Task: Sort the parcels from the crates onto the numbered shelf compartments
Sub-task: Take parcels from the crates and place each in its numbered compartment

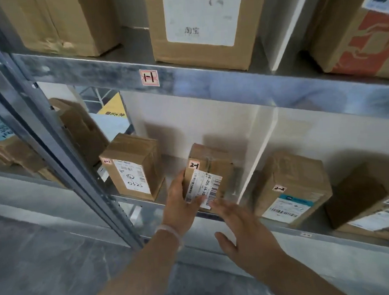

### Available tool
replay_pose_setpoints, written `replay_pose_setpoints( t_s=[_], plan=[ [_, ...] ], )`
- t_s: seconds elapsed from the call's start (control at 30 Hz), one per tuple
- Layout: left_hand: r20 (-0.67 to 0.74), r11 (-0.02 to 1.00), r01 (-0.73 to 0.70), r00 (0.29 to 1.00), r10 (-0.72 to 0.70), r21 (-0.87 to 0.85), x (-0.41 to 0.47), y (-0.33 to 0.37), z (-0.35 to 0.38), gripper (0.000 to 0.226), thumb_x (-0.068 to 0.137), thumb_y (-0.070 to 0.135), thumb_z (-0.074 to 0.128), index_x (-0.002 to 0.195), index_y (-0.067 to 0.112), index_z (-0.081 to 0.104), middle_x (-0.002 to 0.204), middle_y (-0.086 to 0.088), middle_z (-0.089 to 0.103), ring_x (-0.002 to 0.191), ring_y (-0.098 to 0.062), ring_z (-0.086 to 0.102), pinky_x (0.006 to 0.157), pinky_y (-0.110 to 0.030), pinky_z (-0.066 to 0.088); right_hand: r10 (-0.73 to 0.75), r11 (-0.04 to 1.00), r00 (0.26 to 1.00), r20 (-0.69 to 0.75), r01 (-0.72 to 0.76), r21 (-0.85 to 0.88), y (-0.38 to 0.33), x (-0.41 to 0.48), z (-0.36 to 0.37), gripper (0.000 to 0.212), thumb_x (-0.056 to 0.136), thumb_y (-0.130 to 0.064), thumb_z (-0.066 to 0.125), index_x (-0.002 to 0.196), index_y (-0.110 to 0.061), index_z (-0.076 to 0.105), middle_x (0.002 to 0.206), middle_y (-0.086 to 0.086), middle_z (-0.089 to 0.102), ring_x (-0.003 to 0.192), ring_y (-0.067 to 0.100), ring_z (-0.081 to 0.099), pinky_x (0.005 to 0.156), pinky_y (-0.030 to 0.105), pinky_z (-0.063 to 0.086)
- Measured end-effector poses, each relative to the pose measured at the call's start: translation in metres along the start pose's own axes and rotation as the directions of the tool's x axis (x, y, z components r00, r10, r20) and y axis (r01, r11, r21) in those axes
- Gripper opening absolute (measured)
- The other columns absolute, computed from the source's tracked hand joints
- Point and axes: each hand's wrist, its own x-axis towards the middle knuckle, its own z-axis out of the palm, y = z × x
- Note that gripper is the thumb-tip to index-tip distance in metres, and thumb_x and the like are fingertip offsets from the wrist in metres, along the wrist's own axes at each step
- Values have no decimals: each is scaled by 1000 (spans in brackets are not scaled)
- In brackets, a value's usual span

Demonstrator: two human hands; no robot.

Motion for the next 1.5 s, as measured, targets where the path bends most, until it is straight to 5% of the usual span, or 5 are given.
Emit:
replay_pose_setpoints(
  t_s=[0.23,0.73,0.93,1.33,1.5],
  plan=[
    [2,999,0,1000,0,-38,4,-16,3,80,75,10,84,116,62,40,121,11,57,110,-3,61,80,-19,56,97,995,995,-29,-98,-20,-1,-2,19,60,87,-48,44,145,-40,29,146,-13,44,130,9,45,101,24,40],
    [34,1000,-27,999,27,-5,13,-39,19,71,68,21,90,125,31,50,119,5,59,107,-11,63,81,-31,61,159,981,983,-87,-168,-101,-6,-8,29,68,88,-43,54,149,-34,26,149,-9,41,135,11,41,105,24,34],
    [51,982,-154,988,149,111,-2,-20,-15,83,75,28,85,142,35,36,142,4,47,132,-17,45,108,-43,45,102,992,984,-149,-111,-57,-25,-5,21,64,91,-52,44,149,-41,19,152,-15,34,138,10,36,106,36,43],
    [-168,767,-595,753,637,241,7,119,-133,63,87,41,64,144,27,40,144,-3,47,135,-21,44,106,-50,43,-280,956,798,-534,285,-75,-118,64,-55,57,90,-37,59,142,-27,40,151,-2,36,135,15,40,110,32,35],
    [-366,751,-597,656,660,282,16,182,-175,63,89,45,67,144,40,36,144,27,38,139,-5,34,110,-50,40,-389,910,706,-592,395,-127,-158,92,-108,61,90,-41,54,146,-35,31,155,-9,28,141,8,29,113,27,29]
  ],
)
